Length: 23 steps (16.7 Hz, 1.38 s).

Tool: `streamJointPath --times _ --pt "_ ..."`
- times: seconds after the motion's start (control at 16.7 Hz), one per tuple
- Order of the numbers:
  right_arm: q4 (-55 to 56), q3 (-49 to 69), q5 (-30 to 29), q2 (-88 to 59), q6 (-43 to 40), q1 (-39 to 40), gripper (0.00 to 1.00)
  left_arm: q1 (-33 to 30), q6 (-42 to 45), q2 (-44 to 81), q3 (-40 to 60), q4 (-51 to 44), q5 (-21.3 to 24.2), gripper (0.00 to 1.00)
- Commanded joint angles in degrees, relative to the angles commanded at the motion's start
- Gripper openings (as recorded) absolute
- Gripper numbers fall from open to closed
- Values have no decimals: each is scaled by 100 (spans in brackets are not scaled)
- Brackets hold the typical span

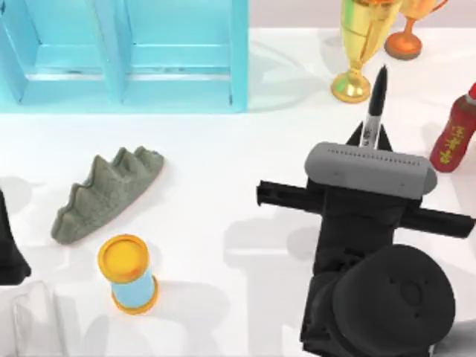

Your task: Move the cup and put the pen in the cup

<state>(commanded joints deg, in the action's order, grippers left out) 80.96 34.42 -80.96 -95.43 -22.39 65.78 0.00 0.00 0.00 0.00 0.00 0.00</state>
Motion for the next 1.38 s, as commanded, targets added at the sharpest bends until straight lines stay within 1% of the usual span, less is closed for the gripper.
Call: streamJointPath --times 0.18,0.54,1.38 --pt "328 -253 -224 162 31 -5 0 0 0 0 0 0 0 100" --pt "303 -240 -206 137 44 -28 0 0 0 0 0 0 0 100" --pt "-470 -212 418 14 958 -676 0 0 0 0 0 0 0 100"
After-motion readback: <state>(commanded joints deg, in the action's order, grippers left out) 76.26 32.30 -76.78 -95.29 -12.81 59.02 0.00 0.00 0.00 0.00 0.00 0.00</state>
